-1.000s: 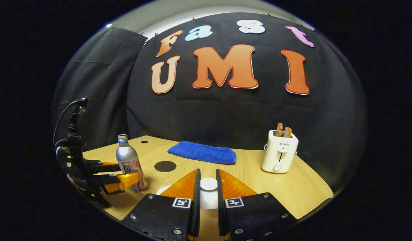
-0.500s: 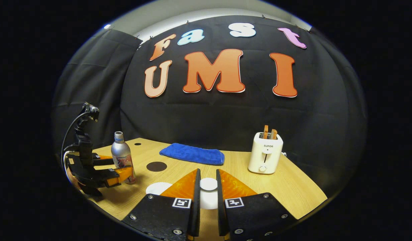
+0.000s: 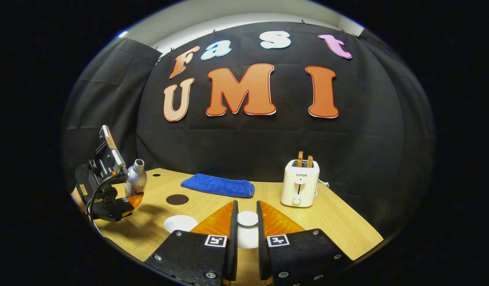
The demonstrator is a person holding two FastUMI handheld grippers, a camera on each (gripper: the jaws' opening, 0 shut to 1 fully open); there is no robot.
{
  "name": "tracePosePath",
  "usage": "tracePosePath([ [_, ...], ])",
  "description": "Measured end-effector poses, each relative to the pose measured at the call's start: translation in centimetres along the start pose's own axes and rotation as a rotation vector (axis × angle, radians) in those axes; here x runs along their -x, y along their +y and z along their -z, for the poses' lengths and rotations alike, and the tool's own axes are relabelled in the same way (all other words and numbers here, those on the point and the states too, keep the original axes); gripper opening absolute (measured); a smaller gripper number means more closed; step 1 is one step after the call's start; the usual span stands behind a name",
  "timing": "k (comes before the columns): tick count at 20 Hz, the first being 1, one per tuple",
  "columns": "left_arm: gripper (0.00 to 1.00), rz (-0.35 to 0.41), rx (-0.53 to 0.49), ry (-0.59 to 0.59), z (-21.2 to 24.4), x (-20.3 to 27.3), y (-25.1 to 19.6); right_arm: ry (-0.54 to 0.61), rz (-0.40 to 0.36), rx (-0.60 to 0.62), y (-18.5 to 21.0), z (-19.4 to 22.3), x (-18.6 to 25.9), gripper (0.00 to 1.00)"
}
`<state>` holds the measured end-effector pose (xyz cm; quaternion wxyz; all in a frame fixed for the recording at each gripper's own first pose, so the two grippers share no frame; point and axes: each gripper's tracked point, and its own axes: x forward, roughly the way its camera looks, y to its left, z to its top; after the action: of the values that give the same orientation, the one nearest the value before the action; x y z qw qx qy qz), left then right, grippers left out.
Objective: Open the teacup lid with one hand, grasp the water bottle and pour water into the teacup with the other hand; after pouring, place the water bottle on the coaster and then close the teacup lid.
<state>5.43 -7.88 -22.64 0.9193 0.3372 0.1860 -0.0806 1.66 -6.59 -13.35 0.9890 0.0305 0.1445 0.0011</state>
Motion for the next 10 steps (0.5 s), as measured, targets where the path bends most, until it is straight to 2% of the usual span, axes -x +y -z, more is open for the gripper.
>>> tracePosePath([
  [1, 0.82, 0.001, -0.038, -0.004, 0.39, 0.20, -0.20, -0.003, 0.002, -0.006, -0.20, -0.03, 0.14, 0.22],
  [3, 0.86, -0.013, -0.130, -0.020, 0.29, 0.46, -0.43, -0.012, 0.007, -0.012, -0.50, -0.15, 0.57, 0.22],
  [6, 0.86, -0.019, -0.282, -0.045, 0.09, 0.54, -0.91, -0.017, 0.013, -0.003, -0.73, -0.15, 0.80, 0.22],
  [8, 0.81, -0.026, -0.361, -0.061, -0.14, 0.19, -1.19, -0.024, 0.015, 0.002, -0.83, -0.14, 1.10, 0.22],
  [10, 0.85, -0.043, -0.440, -0.069, -0.40, 0.51, -0.91, -0.023, 0.020, 0.004, -1.04, -0.03, 1.09, 0.22],
])
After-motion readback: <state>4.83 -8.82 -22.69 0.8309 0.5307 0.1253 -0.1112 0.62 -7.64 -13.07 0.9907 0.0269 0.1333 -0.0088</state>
